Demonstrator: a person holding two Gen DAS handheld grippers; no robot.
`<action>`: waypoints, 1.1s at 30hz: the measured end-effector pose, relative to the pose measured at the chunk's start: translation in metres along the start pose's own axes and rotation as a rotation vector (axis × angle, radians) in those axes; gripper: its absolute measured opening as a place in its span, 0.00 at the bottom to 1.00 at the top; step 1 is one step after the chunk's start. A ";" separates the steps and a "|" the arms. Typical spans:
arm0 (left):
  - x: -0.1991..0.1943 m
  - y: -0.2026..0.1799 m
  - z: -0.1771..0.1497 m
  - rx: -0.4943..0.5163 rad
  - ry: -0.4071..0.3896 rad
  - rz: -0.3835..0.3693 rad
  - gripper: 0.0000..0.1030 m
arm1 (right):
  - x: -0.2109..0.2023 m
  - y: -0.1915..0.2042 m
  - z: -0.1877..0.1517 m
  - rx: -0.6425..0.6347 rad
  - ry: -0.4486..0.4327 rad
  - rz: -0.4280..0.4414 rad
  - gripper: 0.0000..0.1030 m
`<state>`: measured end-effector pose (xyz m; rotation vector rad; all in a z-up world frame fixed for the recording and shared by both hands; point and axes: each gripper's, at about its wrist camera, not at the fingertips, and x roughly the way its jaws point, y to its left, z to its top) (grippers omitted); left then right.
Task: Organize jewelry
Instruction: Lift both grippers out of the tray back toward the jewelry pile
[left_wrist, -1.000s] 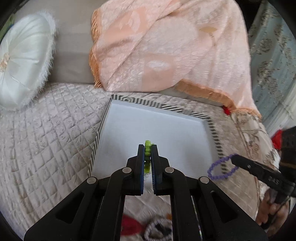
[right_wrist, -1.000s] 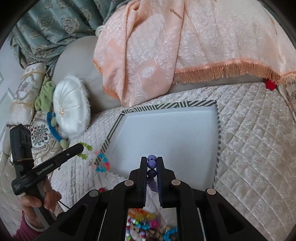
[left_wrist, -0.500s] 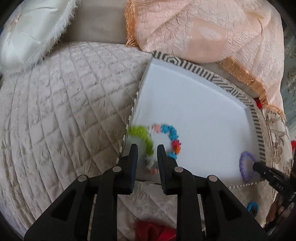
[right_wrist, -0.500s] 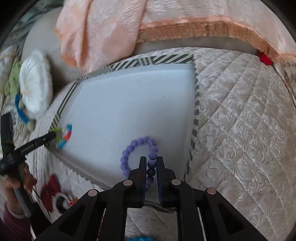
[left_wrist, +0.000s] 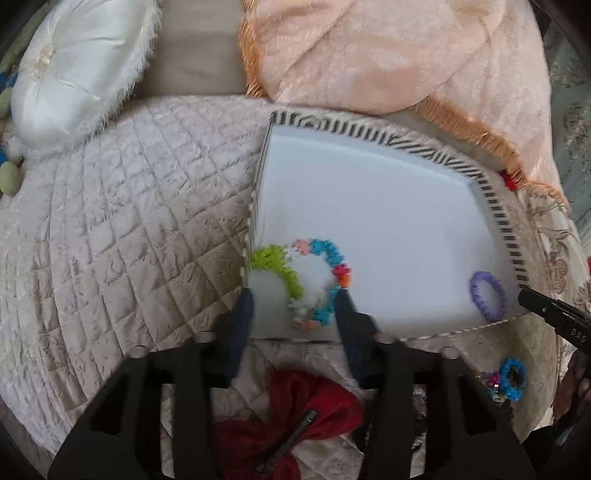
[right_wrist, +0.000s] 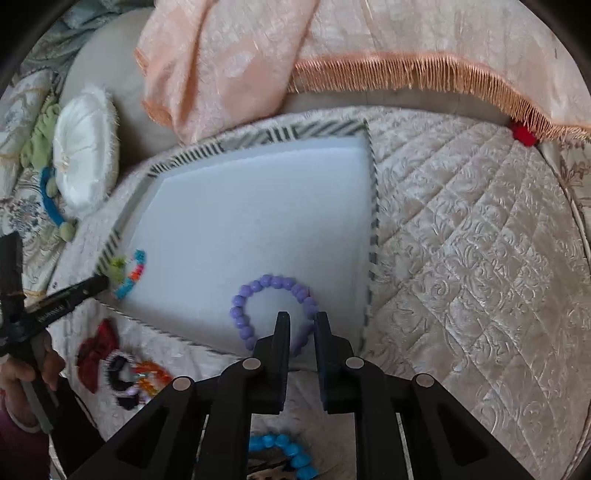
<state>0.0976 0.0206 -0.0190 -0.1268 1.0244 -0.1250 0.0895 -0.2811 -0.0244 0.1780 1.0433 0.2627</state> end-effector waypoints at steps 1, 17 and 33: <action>-0.006 -0.003 -0.001 0.009 -0.016 0.009 0.51 | -0.007 0.003 -0.003 0.000 -0.017 0.008 0.12; -0.080 -0.030 -0.041 0.103 -0.182 0.080 0.51 | -0.085 0.062 -0.057 -0.068 -0.211 -0.087 0.13; -0.103 -0.030 -0.079 0.109 -0.203 0.089 0.51 | -0.103 0.075 -0.095 -0.081 -0.236 -0.147 0.13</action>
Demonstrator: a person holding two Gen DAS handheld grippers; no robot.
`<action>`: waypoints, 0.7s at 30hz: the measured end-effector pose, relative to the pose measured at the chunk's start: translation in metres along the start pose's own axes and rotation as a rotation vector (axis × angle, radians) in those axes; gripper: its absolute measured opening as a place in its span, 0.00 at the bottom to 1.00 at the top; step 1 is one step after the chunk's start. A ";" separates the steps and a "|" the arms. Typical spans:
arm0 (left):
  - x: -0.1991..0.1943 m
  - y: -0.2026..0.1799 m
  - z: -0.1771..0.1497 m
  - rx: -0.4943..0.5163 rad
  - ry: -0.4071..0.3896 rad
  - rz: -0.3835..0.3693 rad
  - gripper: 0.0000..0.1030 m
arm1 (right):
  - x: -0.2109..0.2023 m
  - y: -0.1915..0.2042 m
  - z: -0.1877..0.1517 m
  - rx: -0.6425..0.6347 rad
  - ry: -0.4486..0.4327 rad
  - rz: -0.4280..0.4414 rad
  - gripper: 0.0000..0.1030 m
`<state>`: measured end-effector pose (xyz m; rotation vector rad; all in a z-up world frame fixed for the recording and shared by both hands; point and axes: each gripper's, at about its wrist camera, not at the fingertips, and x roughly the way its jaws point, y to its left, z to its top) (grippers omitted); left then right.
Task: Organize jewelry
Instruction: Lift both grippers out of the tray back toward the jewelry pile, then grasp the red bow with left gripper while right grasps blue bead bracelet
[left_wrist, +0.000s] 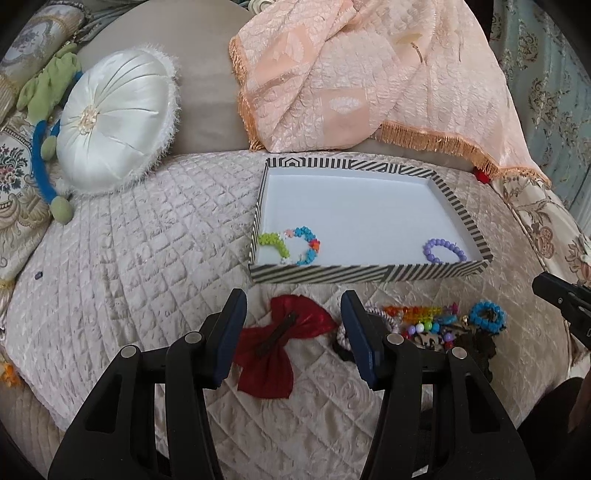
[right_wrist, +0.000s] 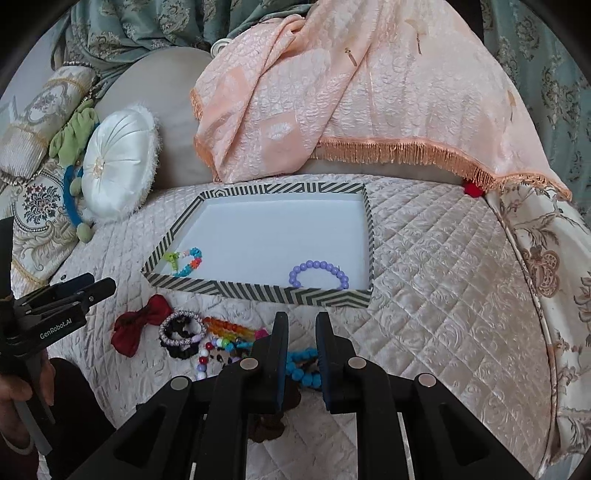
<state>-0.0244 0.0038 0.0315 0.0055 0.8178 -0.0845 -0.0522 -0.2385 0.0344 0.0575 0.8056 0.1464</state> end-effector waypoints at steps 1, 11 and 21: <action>-0.001 0.000 -0.002 -0.001 0.003 -0.002 0.51 | -0.001 0.000 -0.001 0.003 0.001 0.003 0.13; -0.003 0.025 -0.012 -0.102 0.071 -0.111 0.51 | -0.008 -0.001 -0.011 0.008 0.014 0.012 0.13; 0.007 0.059 -0.018 -0.250 0.146 -0.186 0.64 | -0.003 -0.009 -0.017 0.027 0.045 0.051 0.22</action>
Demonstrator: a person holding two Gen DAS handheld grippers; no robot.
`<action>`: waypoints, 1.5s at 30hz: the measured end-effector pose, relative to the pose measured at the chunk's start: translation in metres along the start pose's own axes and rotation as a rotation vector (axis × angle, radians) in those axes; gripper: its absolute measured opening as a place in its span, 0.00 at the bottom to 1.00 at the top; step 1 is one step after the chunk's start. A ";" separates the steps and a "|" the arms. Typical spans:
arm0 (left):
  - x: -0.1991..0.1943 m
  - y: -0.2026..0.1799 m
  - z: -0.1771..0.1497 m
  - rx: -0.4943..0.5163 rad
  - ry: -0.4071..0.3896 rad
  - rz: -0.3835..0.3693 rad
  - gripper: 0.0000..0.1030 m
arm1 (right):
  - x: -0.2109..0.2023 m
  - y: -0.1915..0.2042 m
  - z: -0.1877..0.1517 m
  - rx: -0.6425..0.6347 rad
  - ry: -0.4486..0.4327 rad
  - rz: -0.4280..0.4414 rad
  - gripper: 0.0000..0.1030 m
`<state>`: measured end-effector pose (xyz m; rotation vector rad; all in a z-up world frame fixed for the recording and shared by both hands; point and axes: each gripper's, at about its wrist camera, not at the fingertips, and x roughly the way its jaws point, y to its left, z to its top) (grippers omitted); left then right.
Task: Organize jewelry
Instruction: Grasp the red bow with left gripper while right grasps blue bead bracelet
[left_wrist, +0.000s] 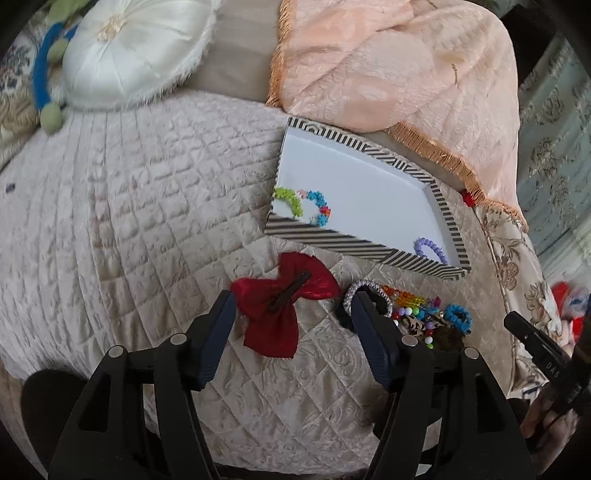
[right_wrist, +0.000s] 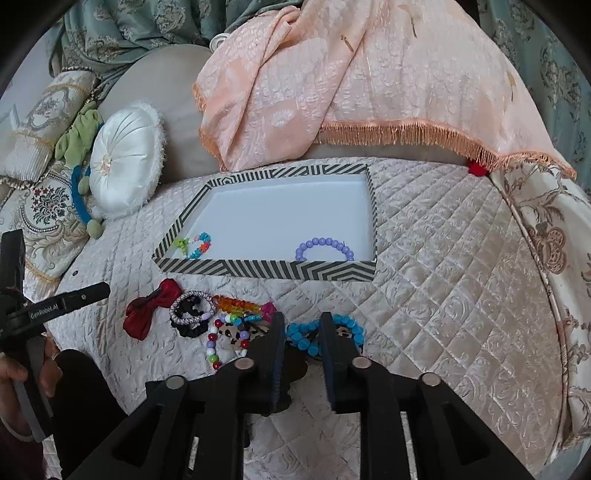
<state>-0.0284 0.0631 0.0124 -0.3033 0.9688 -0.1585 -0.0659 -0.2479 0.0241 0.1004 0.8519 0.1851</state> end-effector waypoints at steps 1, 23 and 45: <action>0.002 0.000 -0.001 0.003 0.006 0.003 0.64 | 0.001 -0.001 -0.001 -0.001 0.005 -0.001 0.22; 0.052 0.008 -0.003 0.004 0.084 0.042 0.64 | 0.048 -0.018 -0.023 -0.004 0.160 0.053 0.22; 0.075 -0.001 -0.001 0.062 0.113 0.049 0.30 | 0.062 -0.022 -0.007 -0.069 0.128 0.123 0.08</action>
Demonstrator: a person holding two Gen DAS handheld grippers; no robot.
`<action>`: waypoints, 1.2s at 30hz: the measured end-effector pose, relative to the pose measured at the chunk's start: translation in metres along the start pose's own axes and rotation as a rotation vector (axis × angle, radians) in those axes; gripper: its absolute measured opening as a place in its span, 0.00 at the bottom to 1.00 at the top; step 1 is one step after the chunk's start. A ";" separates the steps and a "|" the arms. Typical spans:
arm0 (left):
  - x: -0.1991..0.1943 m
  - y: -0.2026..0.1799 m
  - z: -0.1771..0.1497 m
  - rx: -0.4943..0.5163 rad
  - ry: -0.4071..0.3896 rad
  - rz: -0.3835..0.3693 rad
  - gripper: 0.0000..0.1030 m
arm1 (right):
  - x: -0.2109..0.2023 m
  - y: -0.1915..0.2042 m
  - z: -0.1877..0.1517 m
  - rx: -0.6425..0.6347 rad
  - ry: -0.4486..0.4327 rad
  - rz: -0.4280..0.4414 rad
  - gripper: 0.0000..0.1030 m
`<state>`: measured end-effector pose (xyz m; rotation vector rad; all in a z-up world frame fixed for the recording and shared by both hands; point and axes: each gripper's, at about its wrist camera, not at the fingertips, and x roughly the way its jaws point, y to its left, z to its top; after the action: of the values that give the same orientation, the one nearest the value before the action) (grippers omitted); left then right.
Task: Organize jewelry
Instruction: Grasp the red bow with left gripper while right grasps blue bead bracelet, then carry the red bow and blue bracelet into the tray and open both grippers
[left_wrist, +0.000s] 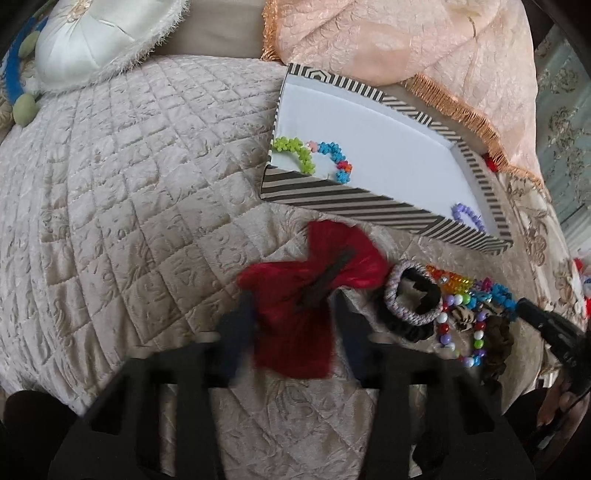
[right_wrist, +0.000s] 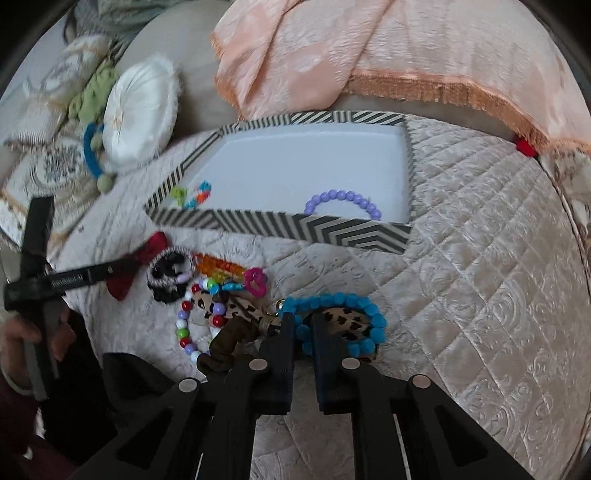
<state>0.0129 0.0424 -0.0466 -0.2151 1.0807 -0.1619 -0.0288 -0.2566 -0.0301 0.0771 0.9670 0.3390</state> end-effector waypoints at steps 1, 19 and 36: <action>-0.001 0.000 0.000 0.003 -0.002 -0.005 0.27 | -0.003 -0.002 0.000 0.006 -0.002 -0.001 0.08; -0.055 -0.012 0.011 0.027 -0.117 -0.059 0.15 | -0.073 -0.020 0.024 0.115 -0.190 0.051 0.08; -0.065 -0.029 0.050 0.057 -0.186 -0.023 0.15 | -0.078 -0.010 0.069 0.088 -0.250 0.047 0.08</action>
<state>0.0269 0.0341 0.0389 -0.1872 0.8878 -0.1891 -0.0105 -0.2848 0.0688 0.2172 0.7330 0.3215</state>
